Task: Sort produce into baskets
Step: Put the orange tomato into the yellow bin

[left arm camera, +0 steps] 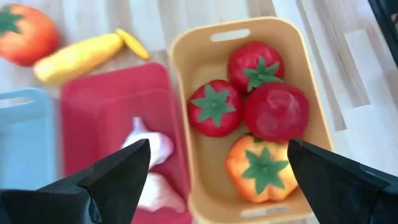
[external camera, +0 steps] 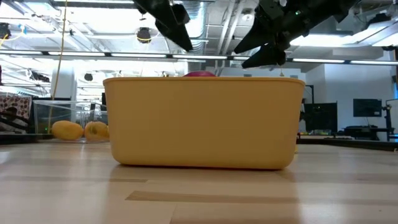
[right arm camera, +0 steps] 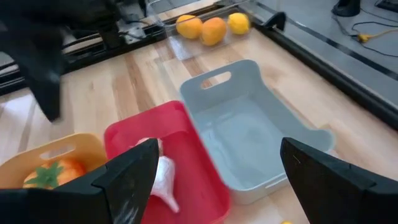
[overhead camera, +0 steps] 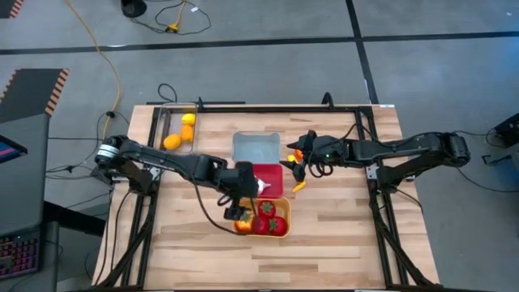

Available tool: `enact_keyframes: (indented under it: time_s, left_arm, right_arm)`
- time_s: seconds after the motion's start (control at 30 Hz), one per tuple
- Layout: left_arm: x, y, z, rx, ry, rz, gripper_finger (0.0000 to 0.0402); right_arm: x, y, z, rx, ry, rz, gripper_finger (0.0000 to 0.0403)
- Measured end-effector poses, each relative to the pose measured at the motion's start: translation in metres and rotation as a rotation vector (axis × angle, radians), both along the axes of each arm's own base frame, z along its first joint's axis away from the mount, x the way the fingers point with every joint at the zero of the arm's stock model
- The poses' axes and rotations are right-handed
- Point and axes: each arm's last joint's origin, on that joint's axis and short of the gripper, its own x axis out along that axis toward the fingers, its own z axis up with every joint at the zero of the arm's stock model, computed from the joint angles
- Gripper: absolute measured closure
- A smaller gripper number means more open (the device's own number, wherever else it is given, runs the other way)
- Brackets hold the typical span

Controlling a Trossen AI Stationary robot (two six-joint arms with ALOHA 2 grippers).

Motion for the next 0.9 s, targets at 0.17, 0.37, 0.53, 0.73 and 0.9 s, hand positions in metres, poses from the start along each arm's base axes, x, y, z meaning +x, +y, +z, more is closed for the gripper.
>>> enact_keyframes:
  time_s: [0.17, 0.37, 0.53, 0.73, 0.9]
  left_arm:
    - [-0.030, 0.022, 0.036, 0.016, -0.086, 0.057, 0.0036]
    - [-0.087, 0.045, 0.050, 0.081, -0.204, 0.211, 0.0036]
    - [-0.133, 0.052, 0.034, 0.053, -0.310, 0.290, 0.0036]
    - [-0.169, 0.054, 0.005, -0.018, -0.426, 0.339, 0.0036]
    - [-0.186, 0.055, -0.017, -0.046, -0.470, 0.355, 0.0036]
  right_arm:
    - [-0.003, -0.017, 0.002, -0.001, -0.007, -0.067, 0.0038]
    - [-0.007, -0.039, 0.001, -0.002, -0.005, -0.154, 0.0038]
    - [-0.010, -0.048, 0.001, 0.007, -0.009, -0.194, 0.0038]
    - [-0.011, -0.051, 0.001, -0.010, -0.002, -0.197, 0.0032]
    - [-0.010, -0.050, 0.002, -0.105, 0.037, -0.138, 0.0007]
